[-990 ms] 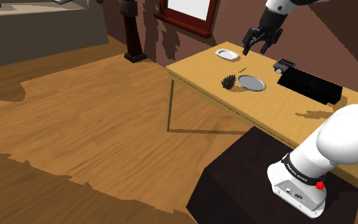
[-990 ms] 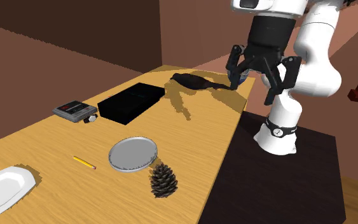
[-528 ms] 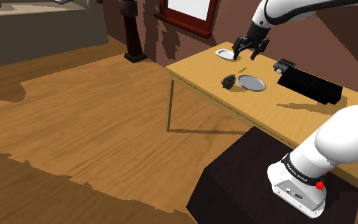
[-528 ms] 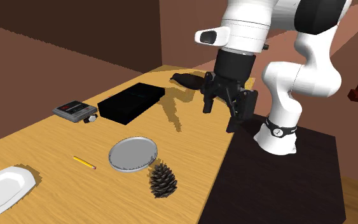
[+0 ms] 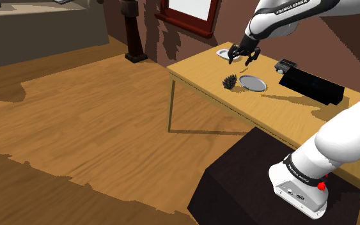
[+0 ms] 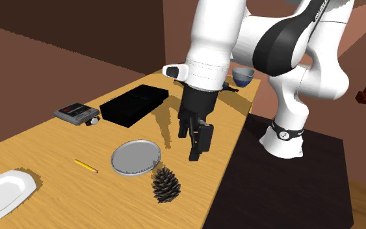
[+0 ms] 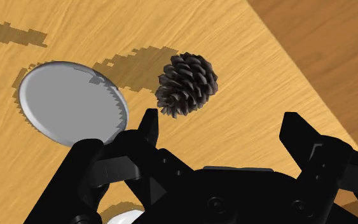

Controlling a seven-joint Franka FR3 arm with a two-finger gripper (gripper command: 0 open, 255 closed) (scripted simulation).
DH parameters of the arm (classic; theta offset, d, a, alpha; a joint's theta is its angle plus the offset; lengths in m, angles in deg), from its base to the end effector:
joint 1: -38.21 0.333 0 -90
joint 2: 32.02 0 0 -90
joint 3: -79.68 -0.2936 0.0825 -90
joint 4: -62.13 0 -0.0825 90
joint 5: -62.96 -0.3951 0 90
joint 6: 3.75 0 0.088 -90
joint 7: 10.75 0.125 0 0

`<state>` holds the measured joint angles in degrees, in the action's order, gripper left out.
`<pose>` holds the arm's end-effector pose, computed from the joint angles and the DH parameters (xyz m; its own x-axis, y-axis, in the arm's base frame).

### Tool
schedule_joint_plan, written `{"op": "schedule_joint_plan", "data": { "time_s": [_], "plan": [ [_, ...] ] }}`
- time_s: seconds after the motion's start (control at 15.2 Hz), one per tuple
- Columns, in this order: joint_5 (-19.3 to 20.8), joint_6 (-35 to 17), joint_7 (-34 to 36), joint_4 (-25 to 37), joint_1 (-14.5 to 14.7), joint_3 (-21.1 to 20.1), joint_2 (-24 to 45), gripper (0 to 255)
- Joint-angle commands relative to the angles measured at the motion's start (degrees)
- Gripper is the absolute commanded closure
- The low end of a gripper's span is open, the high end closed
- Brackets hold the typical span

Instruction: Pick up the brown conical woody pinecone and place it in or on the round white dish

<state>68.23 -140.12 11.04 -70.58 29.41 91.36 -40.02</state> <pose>0.4903 -0.1854 0.3719 0.7606 -0.6170 0.2019 -0.6250 -0.7801 -0.0298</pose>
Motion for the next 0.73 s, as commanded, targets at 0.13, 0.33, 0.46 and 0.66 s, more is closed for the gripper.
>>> {"op": "schedule_joint_plan", "data": {
  "time_s": [0.13, 0.33, 0.46, 0.66],
  "plan": [
    [-2.0, -5.5, 1.4, 3.4, -1.1, 1.5, 7.9, 0],
    [-4.3, -9.0, 1.8, 6.7, -2.2, 2.3, 13.9, 0],
    [-6.1, -10.9, 2.0, 9.1, -3.0, 2.7, 17.9, 0],
    [-7.6, -12.6, 1.9, 10.9, -3.8, 2.7, 21.2, 0]
  ]
}}
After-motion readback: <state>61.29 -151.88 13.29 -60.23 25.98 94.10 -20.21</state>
